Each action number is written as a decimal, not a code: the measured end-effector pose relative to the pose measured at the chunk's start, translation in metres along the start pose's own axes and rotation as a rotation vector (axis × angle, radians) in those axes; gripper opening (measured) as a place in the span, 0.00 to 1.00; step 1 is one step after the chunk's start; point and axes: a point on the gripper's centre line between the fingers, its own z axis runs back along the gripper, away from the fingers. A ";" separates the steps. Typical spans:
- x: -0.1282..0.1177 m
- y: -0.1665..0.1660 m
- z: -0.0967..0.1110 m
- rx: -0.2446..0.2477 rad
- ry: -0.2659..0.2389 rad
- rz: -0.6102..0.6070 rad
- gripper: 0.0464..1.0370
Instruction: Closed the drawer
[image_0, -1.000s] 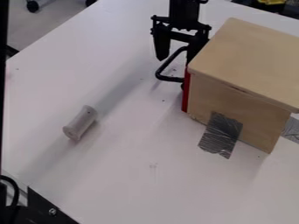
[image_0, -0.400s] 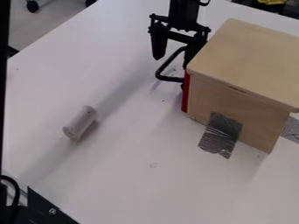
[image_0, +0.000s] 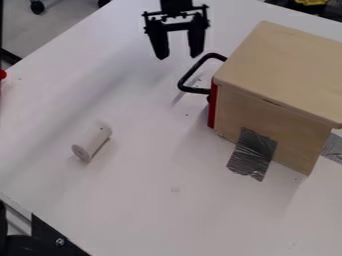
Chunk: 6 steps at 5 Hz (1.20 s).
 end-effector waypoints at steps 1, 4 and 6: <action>0.000 0.009 0.006 -0.126 -0.011 0.019 0.96; -0.028 0.009 0.059 0.140 -0.107 0.145 0.96; -0.046 -0.006 0.071 0.193 -0.121 0.132 0.96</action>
